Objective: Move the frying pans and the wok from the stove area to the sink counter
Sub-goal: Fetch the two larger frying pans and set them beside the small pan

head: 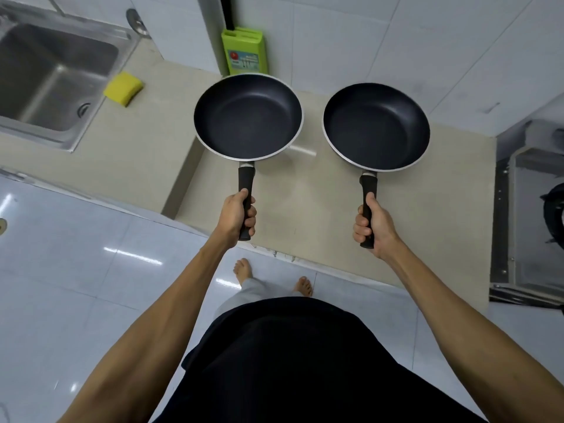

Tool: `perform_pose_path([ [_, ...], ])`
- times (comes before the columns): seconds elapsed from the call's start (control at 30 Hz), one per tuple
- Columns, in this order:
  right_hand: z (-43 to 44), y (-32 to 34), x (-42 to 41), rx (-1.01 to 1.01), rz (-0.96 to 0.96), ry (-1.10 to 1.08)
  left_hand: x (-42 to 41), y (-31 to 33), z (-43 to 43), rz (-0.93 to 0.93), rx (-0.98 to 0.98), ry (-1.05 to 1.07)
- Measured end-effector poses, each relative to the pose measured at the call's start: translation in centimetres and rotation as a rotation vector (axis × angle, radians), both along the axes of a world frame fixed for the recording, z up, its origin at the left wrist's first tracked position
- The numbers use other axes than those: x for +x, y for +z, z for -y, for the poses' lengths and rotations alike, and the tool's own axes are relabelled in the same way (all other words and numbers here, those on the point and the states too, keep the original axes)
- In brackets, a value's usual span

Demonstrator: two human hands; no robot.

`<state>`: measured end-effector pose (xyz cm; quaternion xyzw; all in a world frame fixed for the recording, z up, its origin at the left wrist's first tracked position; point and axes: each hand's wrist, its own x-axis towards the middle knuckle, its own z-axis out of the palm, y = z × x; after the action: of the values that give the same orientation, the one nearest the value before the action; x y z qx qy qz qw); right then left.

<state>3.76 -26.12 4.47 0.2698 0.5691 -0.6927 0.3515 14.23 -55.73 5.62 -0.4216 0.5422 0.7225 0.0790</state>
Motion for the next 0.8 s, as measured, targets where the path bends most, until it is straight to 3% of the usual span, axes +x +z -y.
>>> perform_pose_path([
  [0.4,9.1,2.1,2.1,0.064,-0.097,0.264,7.6,2.0,8.5,-0.074,-0.065,0.151],
  [0.8,31.8,3.1,11.8,0.054,-0.162,0.453,23.3,3.7,29.1,-0.035,-0.131,0.3],
])
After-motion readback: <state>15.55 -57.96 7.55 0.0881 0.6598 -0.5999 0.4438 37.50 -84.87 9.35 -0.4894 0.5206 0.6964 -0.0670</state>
